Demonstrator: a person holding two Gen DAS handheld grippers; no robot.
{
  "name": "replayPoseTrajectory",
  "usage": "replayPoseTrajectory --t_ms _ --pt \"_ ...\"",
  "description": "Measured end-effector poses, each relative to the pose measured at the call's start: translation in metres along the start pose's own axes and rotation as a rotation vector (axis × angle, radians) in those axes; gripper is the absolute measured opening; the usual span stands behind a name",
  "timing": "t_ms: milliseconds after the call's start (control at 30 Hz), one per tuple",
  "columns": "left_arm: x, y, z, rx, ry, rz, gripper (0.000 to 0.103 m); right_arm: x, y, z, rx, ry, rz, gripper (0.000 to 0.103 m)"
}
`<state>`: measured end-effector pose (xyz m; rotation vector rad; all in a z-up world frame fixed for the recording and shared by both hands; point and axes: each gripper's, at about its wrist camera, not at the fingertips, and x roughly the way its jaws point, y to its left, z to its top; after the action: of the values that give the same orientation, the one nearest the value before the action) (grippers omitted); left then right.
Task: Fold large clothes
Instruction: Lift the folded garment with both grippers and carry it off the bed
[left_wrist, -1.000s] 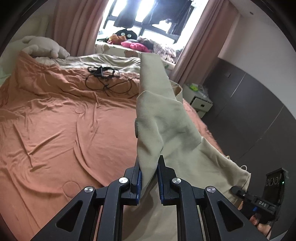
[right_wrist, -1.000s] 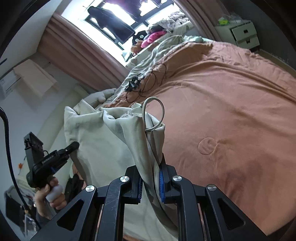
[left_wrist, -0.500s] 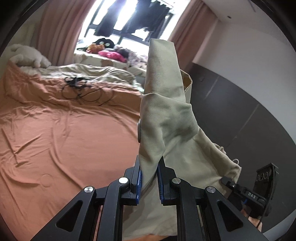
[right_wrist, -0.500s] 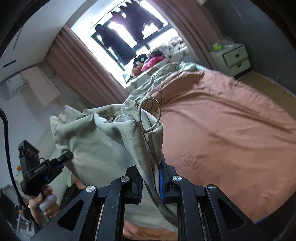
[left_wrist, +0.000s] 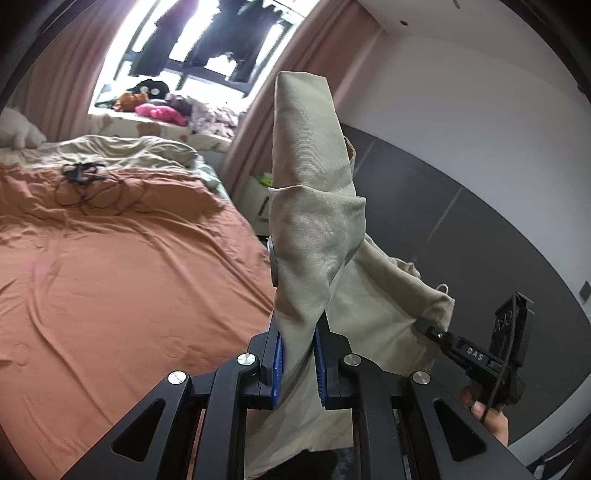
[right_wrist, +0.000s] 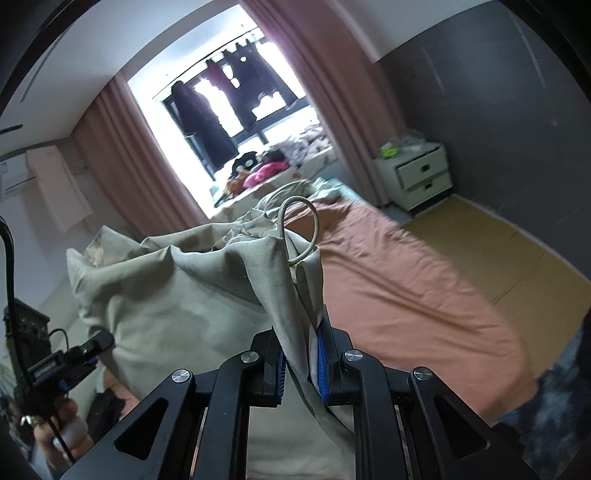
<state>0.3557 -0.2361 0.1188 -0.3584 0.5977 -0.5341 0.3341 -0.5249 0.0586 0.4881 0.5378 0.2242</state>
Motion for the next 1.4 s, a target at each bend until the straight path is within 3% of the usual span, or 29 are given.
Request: replayPoseTrajectory --t_ms 367,600,767,1100,1400 --pt "0.055 -0.052 -0.016 -0.003 0.059 -0.08 0.015 -0.035 -0.054 0.027 0.005 -0.019 -0.133 0.014" --pt "0.118 -0.05 -0.024 -0.034 0.161 -0.104 0.015 -0.026 -0.095 0.033 0.04 -0.001 -0.203 0.014" --pt "0.171 -0.034 -0.026 -0.063 0.23 -0.09 0.015 0.009 -0.128 0.037 0.068 0.04 -0.252 0.014" --pt "0.262 0.024 0.001 -0.06 0.284 -0.022 0.015 0.115 -0.168 0.056 0.063 0.139 -0.332 0.014" --pt "0.352 0.09 -0.006 -0.071 0.373 0.007 0.017 0.213 -0.207 0.052 0.041 0.244 -0.405 0.014"
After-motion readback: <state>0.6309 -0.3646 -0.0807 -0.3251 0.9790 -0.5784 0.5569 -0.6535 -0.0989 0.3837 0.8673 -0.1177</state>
